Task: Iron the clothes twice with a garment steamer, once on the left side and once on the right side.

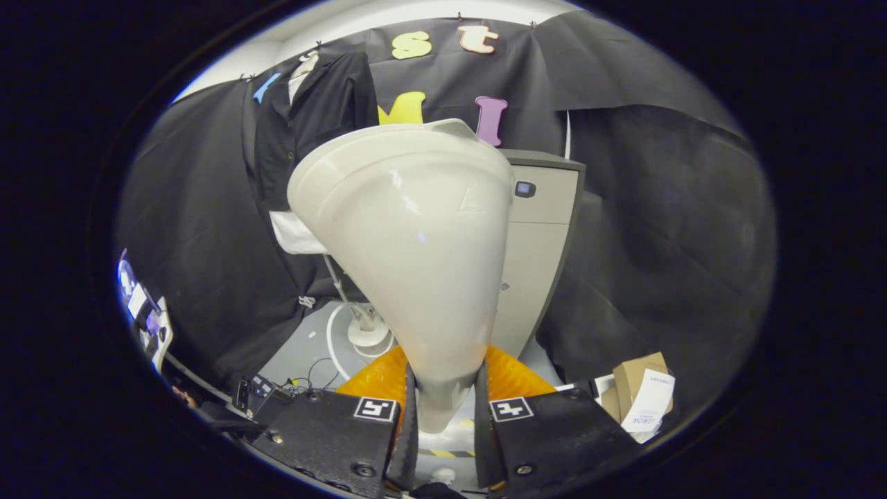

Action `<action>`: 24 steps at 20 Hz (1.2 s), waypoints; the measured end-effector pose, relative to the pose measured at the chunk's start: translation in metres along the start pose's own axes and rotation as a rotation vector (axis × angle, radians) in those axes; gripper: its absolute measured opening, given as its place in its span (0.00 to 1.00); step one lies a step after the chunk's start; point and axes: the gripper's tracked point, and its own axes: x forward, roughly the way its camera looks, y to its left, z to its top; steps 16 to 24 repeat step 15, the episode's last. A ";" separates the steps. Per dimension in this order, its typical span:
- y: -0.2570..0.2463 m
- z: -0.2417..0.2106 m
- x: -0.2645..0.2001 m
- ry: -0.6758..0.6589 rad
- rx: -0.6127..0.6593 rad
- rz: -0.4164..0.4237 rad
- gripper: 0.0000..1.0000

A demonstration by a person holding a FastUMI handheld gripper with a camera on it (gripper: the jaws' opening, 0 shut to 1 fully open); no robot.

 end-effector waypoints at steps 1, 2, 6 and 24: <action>-0.002 -0.003 -0.001 0.007 0.002 -0.002 0.36; -0.003 -0.006 -0.002 0.012 0.007 -0.003 0.36; -0.005 -0.018 -0.005 0.036 0.016 -0.004 0.36; -0.005 -0.017 -0.012 0.028 0.010 0.002 0.36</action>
